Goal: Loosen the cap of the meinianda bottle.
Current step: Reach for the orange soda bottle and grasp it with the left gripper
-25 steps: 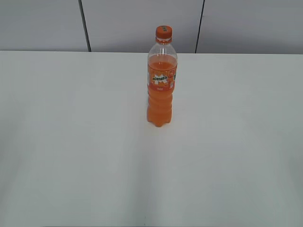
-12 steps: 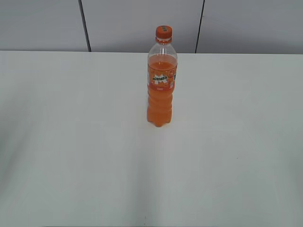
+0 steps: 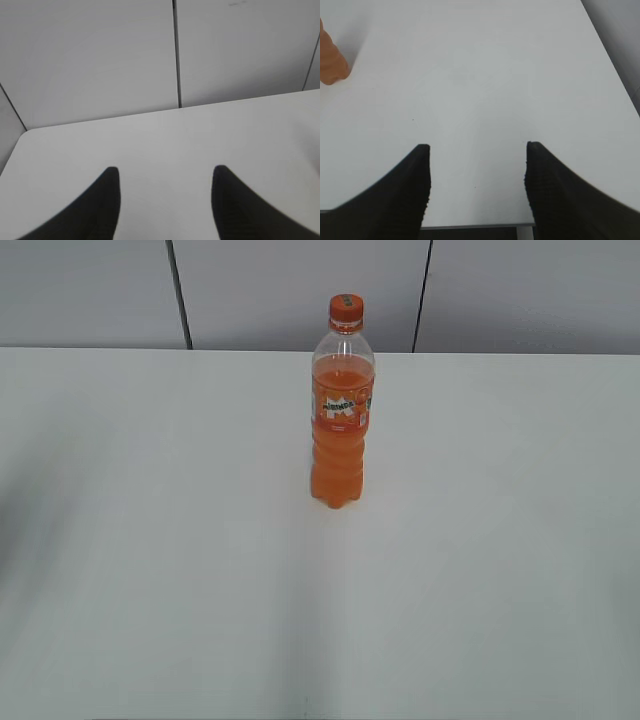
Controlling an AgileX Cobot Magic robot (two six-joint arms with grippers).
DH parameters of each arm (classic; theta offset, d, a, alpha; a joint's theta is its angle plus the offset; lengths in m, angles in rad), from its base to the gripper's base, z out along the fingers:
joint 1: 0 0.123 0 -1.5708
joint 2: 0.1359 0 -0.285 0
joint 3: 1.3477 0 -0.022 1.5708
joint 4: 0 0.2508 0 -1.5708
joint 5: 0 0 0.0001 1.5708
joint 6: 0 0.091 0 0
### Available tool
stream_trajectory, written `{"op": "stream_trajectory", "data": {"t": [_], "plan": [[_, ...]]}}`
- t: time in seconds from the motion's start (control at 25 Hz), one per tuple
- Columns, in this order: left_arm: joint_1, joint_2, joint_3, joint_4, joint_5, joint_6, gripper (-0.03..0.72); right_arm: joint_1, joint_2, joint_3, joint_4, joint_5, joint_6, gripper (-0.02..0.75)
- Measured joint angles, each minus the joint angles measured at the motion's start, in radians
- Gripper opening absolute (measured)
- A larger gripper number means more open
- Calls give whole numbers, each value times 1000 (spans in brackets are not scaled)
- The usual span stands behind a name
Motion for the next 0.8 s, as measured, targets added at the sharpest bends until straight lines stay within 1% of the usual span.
{"op": "stream_trajectory", "data": {"t": [0.08, 0.24, 0.48, 0.8], "plan": [[0, 58, 0, 0, -32, 0, 363, 0, 0, 0, 0, 0, 0, 451], [0, 100, 0, 0, -97, 0, 351, 0, 0, 0, 0, 0, 0, 451], [0, 167, 0, 8, -255, 0, 349, 0, 0, 0, 0, 0, 0, 451], [0, 304, 0, 8, -396, 0, 347, 0, 0, 0, 0, 0, 0, 451]]}}
